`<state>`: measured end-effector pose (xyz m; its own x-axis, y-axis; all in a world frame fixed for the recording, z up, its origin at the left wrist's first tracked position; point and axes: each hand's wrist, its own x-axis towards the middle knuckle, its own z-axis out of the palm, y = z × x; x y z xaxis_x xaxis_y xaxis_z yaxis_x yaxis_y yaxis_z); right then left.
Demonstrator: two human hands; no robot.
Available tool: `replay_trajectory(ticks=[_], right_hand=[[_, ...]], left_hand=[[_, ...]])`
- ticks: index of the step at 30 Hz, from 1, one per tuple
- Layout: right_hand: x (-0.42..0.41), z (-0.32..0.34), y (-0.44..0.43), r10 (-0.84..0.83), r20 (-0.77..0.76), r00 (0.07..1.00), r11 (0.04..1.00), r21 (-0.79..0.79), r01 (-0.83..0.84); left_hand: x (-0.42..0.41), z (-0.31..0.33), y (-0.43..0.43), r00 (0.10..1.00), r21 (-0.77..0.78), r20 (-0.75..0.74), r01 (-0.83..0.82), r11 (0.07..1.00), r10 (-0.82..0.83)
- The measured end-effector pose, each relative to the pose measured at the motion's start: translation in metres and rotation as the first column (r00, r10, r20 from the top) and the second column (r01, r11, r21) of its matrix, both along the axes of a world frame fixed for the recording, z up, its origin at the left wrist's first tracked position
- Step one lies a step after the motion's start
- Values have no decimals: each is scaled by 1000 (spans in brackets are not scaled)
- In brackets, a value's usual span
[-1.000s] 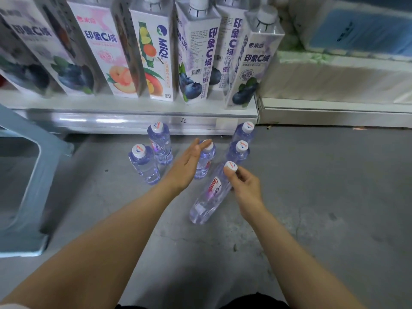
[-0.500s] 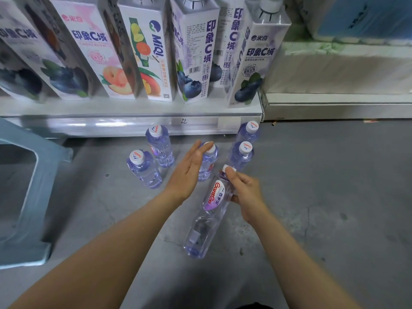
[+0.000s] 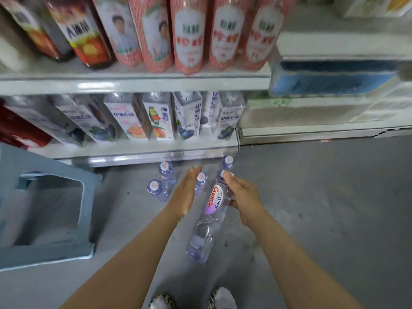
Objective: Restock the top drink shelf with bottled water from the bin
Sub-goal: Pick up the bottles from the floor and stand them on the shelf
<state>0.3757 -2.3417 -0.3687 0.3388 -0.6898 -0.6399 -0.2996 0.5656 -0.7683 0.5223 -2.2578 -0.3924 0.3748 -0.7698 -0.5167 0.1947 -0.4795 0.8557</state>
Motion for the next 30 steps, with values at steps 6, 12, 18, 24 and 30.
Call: replay_trajectory(ticks=[6,12,18,24,30], right_hand=[[26,212,-30,54,28,998,994,-93,-52],[50,436,-61,127,162,979,950,-304,-73],[64,643,-75,268,265,926,822,-564,-76],[62,803,-63,384,315,868,670,-742,-28],[63,915,-55,450,311,837,576,-817,-6]], left_hand=[[6,215,8,993,-32,-54,-107,994,105],[8,424,12,990,-134,26,-131,982,136],[8,603,0,982,-321,89,-133,938,169],[5,732,0,953,-536,198,-89,839,228],[10,818,11,917,-689,280,-14,724,283]])
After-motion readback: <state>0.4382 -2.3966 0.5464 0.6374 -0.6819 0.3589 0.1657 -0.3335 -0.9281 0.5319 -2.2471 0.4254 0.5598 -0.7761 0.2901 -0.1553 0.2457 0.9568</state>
